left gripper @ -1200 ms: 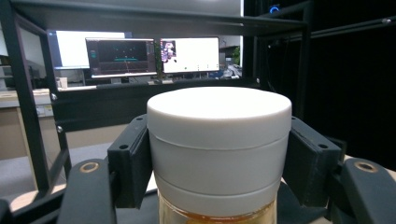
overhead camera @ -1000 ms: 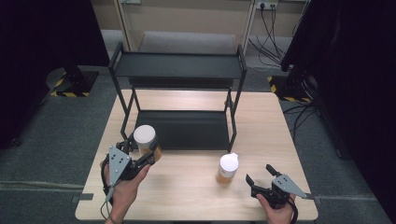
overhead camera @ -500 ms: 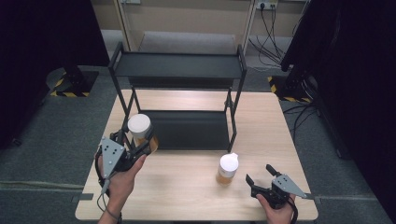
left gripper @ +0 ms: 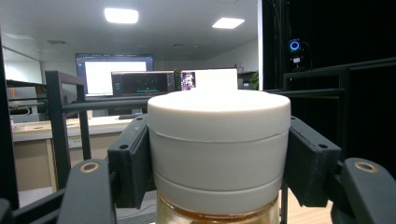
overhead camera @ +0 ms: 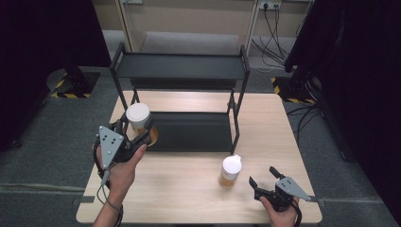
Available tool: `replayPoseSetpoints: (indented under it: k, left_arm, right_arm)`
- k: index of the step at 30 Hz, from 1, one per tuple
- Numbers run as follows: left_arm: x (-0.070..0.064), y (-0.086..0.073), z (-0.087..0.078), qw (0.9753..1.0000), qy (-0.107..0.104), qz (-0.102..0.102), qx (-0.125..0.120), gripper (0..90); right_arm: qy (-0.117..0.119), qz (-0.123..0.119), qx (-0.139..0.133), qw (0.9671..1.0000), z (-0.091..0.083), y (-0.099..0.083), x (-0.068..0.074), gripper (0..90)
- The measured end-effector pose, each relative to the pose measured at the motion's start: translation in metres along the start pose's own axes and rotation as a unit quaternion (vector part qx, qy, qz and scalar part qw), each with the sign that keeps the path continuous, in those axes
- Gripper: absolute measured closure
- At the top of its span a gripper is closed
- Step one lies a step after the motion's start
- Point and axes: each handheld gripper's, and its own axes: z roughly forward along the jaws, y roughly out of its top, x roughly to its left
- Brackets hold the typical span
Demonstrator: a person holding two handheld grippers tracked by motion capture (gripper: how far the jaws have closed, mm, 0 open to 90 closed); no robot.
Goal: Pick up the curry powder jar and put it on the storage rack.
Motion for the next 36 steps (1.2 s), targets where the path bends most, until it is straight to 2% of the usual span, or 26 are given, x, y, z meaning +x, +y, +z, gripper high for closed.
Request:
replayPoseSetpoints:
  k: [12,36]
  left_arm:
    - [0.001,0.015,0.016,0.9998,0.011,-0.003,-0.017,33.6]
    - [0.012,0.059,0.054,0.9992,0.021,-0.003,-0.034,33.7]
  right_arm:
    - [0.0,0.001,-0.001,1.0,0.0,0.0,0.0,7.5]
    - [0.002,-0.001,0.0,1.0,0.0,0.0,-0.001,7.7]
